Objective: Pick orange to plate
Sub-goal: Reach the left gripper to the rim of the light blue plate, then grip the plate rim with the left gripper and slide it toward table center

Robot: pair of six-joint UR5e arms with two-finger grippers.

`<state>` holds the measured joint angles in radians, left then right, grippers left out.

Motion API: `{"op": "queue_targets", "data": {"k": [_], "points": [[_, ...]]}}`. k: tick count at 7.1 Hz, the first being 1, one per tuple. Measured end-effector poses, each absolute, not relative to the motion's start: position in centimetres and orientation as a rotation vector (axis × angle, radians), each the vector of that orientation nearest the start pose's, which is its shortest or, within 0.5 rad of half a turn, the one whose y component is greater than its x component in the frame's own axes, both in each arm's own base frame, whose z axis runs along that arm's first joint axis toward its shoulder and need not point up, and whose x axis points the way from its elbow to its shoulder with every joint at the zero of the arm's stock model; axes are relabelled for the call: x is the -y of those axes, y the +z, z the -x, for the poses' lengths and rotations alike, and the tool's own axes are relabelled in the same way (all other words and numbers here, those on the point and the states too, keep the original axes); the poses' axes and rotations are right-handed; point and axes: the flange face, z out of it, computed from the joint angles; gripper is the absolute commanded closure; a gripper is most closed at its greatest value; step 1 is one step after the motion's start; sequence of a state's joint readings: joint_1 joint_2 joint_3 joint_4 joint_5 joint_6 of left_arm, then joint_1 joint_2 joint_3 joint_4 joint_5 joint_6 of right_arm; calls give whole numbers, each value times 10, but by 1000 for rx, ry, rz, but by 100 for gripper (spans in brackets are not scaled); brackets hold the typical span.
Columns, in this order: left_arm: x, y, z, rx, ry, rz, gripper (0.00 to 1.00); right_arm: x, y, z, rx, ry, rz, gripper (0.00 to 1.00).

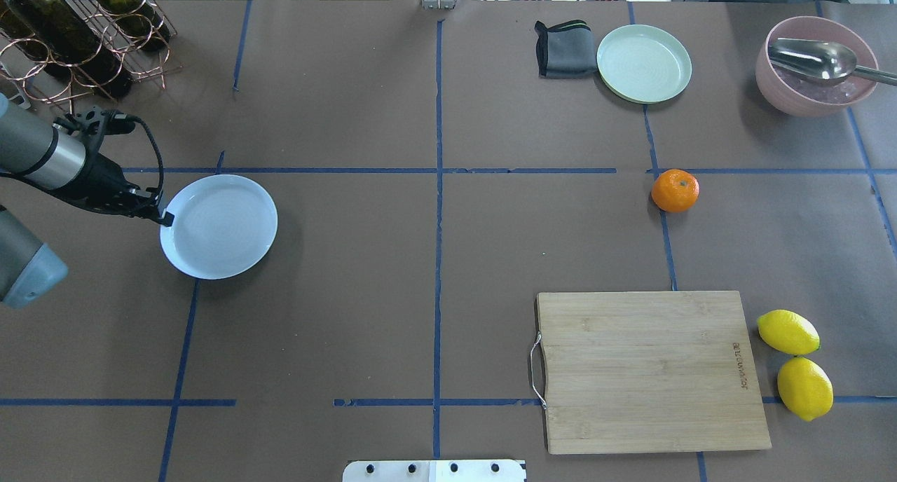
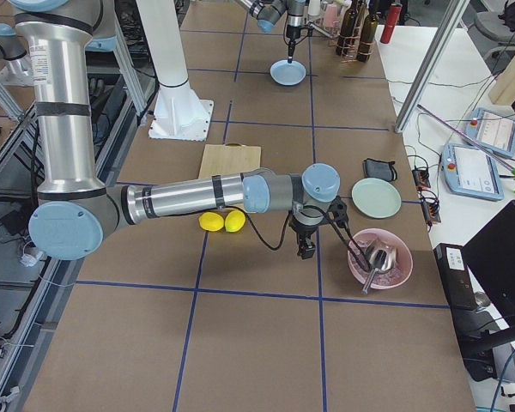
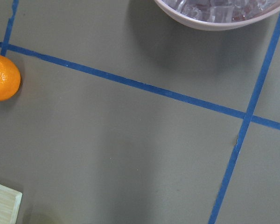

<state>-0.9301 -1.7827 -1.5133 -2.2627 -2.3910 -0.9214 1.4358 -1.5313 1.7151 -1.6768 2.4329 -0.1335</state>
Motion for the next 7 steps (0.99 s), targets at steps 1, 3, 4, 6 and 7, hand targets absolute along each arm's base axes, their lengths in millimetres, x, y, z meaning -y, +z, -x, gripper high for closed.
{"op": "queue_targets", "data": {"k": [1,3,4,6,7], "points": [[525,437,-324,-1162,49,-2,100,511,570,11,865,-287,-76,0],[507,337,-413,-1238,13,67,100,513,566,12,865,-292,-83,0],[481,296,-472,-1246,-24,76,100,515,564,14,865,-296,-86,0],[458,275,-531,-1230,-62,63,100,516,562,17,866,-301,-87,0],[457,276,-540,-1221,-72,55,100,516,562,17,867,-301,-86,0]]}}
